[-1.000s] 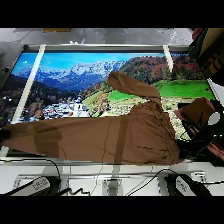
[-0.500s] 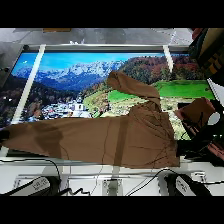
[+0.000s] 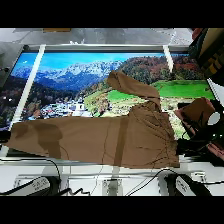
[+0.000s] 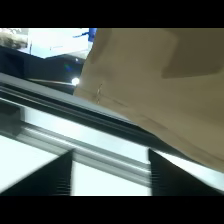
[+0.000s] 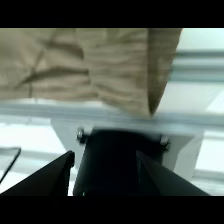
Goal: Fold the clothes and pants, and hang the long-sleeved shirts on hangers.
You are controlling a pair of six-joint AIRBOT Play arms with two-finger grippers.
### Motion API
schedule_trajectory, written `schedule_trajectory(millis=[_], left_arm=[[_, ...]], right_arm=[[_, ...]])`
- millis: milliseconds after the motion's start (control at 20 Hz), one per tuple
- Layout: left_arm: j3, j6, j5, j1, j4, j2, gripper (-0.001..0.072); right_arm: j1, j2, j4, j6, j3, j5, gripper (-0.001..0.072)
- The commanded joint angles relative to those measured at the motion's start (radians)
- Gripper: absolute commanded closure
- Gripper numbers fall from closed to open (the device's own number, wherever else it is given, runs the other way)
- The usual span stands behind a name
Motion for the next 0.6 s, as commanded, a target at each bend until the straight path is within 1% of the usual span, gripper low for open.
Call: schedule_trajectory(millis=[0,50,100,150,250,300,400,450,550], left_arm=[[0.014,-0.048,0.024,-0.035,-0.001,-0.001,0.0499],[0.033,-0.066,0.026,-0.061,-0.001,-0.001,0.053],[0.058,-0.104,0.031,-0.09,-0.002,-0.002,0.0529],[0.085,-0.134,0.039,-0.119,-0.009,-0.002,0.0529],[0.144,-0.145,0.047,-0.188,-0.054,-0.002,0.0529],[0.172,-0.144,0.049,-0.227,-0.083,-0.002,0.0529],[0.204,-0.144,0.072,-0.299,-0.12,-0.002,0.0529],[0.207,-0.144,0.092,-0.337,-0.125,-0.002,0.0529],[0.207,-0.144,0.098,-0.404,-0.124,-0.003,0.0528]], right_arm=[[0.0,0.0,0.001,0.01,0.022,-0.151,0.0263],[0.0,0.0,0.004,0.013,0.048,-0.22,0.0263],[0.0,0.0,0.006,0.016,0.076,-0.297,0.0263],[0.0,0.0,0.005,0.04,0.108,-0.396,0.0263],[0.0,-0.005,0.007,0.116,0.157,-0.599,0.0263],[-0.001,-0.021,0.008,0.137,0.18,-0.655,0.0263],[-0.001,-0.099,0.015,0.137,0.242,-0.661,0.0263],[-0.001,-0.154,0.045,0.114,0.276,-0.645,0.0263],[-0.001,-0.266,0.169,-0.019,0.338,-0.586,0.0265]])
